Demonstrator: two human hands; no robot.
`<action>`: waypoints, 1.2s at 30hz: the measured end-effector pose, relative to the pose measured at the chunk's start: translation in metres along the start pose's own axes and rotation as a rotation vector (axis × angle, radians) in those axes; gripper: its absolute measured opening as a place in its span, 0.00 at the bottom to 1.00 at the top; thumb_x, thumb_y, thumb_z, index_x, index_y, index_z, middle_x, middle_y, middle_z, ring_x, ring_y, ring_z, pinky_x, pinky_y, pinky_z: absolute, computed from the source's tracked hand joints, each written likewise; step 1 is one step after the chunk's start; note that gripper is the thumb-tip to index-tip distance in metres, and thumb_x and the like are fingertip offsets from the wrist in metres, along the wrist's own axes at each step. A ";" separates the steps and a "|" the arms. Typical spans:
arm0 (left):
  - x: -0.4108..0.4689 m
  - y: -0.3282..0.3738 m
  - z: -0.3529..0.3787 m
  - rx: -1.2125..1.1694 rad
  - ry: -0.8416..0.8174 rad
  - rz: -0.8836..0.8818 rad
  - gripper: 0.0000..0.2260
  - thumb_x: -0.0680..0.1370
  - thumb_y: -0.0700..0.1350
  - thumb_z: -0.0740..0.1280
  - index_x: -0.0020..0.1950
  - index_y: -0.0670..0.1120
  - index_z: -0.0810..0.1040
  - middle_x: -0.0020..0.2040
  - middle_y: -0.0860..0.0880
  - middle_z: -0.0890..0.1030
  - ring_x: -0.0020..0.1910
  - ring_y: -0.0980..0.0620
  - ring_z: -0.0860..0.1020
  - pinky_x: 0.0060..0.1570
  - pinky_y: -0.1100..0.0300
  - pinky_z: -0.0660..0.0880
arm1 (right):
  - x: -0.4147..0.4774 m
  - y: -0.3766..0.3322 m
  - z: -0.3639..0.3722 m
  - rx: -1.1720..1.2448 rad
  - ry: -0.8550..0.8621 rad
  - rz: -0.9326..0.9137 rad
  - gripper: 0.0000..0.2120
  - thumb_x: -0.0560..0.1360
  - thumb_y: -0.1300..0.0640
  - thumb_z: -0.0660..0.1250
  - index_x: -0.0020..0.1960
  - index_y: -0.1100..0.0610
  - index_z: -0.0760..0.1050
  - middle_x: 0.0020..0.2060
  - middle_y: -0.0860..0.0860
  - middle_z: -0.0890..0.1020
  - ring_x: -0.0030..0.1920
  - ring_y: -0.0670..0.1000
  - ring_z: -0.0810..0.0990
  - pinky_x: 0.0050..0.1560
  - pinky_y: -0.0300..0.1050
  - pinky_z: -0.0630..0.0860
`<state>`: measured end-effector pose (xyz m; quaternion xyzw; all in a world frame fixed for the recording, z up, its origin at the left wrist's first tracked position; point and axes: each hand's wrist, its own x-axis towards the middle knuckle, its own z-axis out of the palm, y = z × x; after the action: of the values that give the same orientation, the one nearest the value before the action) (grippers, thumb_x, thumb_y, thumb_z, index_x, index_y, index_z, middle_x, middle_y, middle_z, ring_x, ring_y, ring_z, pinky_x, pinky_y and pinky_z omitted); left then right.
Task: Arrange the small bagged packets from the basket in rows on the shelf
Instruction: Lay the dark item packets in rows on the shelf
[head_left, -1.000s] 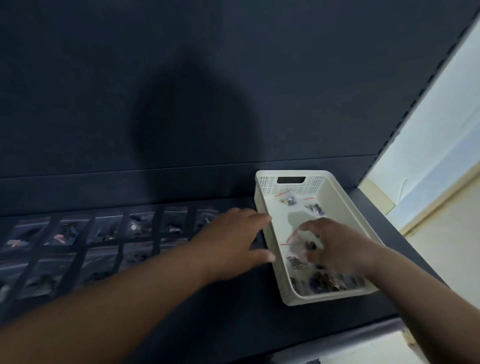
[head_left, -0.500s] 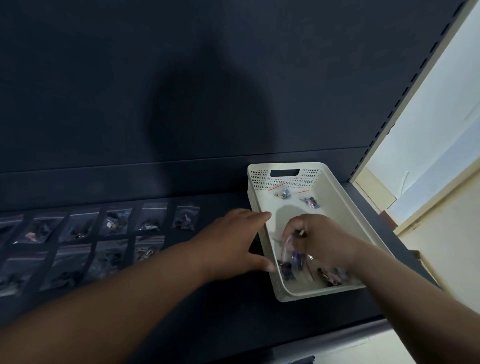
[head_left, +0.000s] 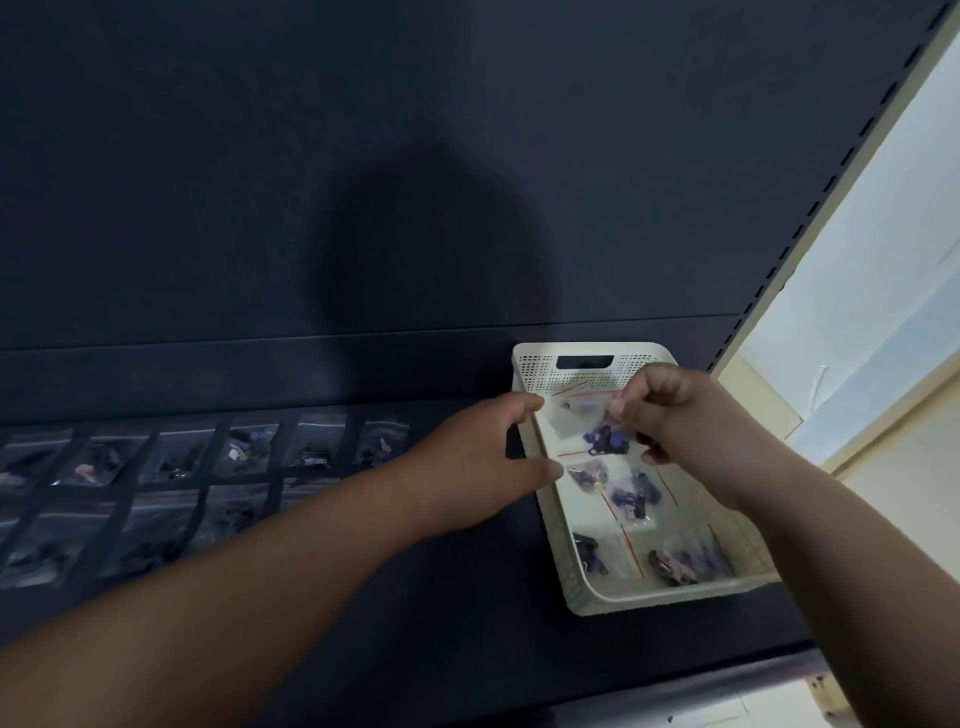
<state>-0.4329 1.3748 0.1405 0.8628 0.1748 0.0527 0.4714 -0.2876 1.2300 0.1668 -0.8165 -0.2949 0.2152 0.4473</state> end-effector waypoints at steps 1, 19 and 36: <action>-0.001 0.002 -0.002 -0.092 0.007 -0.032 0.29 0.73 0.51 0.71 0.72 0.54 0.66 0.68 0.55 0.71 0.65 0.58 0.70 0.64 0.61 0.68 | -0.001 -0.008 0.002 0.041 0.005 0.004 0.08 0.76 0.58 0.67 0.40 0.61 0.74 0.33 0.49 0.82 0.33 0.46 0.76 0.33 0.40 0.75; -0.048 -0.062 -0.077 -0.671 0.346 -0.376 0.09 0.77 0.39 0.66 0.38 0.47 0.73 0.31 0.49 0.79 0.28 0.55 0.78 0.29 0.64 0.73 | -0.005 -0.045 0.146 0.495 -0.363 0.306 0.11 0.74 0.70 0.63 0.39 0.56 0.69 0.34 0.55 0.79 0.34 0.51 0.79 0.37 0.42 0.78; -0.065 -0.094 -0.105 -0.669 0.359 -0.451 0.07 0.77 0.39 0.67 0.39 0.45 0.73 0.33 0.49 0.78 0.27 0.55 0.79 0.29 0.64 0.76 | -0.011 -0.016 0.185 -0.583 -0.134 -0.009 0.08 0.73 0.51 0.67 0.47 0.52 0.70 0.41 0.50 0.81 0.42 0.54 0.80 0.41 0.45 0.75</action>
<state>-0.5446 1.4824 0.1247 0.5801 0.4112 0.1515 0.6866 -0.4143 1.3408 0.0872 -0.8932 -0.3768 0.1726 0.1744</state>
